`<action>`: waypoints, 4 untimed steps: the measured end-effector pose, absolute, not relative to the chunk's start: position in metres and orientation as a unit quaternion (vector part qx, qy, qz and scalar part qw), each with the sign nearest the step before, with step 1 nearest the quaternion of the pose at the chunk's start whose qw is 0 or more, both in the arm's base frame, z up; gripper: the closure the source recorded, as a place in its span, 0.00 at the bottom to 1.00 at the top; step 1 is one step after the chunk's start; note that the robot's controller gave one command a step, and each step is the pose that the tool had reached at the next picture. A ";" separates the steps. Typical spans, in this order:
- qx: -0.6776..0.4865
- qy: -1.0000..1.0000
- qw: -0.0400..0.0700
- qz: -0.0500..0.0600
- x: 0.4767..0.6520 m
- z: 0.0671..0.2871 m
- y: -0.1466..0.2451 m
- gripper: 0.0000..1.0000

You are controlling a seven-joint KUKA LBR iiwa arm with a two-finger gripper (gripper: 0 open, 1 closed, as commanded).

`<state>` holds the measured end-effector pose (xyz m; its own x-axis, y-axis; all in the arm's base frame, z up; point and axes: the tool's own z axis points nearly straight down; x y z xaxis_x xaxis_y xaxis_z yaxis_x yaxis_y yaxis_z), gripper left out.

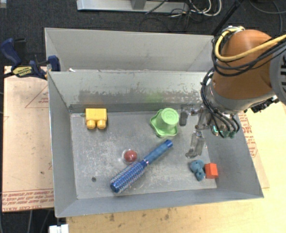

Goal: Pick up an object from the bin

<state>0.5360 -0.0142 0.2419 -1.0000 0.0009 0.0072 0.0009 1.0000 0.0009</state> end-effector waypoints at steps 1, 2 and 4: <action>0.196 -0.981 0.001 -0.001 0.545 0.158 0.051 0.00; 0.334 -0.942 0.000 -0.001 0.552 0.130 0.049 0.00; 0.529 -0.849 0.000 -0.001 0.571 0.069 0.045 0.00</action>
Offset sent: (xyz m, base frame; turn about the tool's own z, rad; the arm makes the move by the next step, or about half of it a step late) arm 0.0100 0.0630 -0.0819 -0.3963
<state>0.5713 0.0455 0.0689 -0.4400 -0.8980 -0.0008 -0.8980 0.4400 0.0015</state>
